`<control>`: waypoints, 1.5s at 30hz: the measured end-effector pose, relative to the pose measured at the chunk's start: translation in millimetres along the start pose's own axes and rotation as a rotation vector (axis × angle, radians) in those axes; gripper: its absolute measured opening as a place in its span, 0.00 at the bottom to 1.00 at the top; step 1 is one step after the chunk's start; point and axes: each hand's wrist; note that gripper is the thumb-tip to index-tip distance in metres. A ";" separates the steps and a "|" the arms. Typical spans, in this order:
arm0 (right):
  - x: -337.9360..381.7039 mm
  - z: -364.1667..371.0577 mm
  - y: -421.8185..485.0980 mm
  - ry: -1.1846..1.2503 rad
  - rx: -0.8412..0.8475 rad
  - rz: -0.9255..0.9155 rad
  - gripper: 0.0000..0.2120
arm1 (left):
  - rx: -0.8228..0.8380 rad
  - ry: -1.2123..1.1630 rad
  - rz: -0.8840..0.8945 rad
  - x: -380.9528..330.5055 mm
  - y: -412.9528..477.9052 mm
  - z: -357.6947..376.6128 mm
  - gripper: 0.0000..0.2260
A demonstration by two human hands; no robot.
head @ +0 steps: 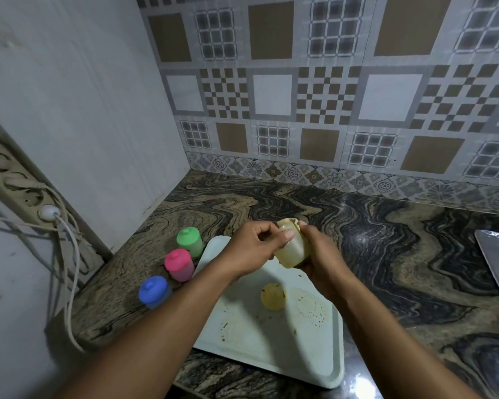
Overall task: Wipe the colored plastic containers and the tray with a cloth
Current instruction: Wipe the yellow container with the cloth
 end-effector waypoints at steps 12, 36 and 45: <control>14.4 1.8 -4.2 -0.040 -0.065 0.024 0.13 | 0.018 -0.097 -0.118 -0.3 -3.2 -0.7 0.19; -13.1 24.7 -12.4 -0.510 -0.210 -0.776 0.22 | -0.624 -0.103 0.053 -9.4 3.9 35.8 0.17; -20.2 16.7 -12.2 -0.369 -0.018 -0.520 0.19 | -0.437 -0.026 -0.246 -0.7 -0.6 17.9 0.21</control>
Point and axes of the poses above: each hand's wrist, its own y-axis towards the middle knuckle, its own z-axis out of the palm, x = y × z, and after that the axes turned 9 degrees about z, right-handed
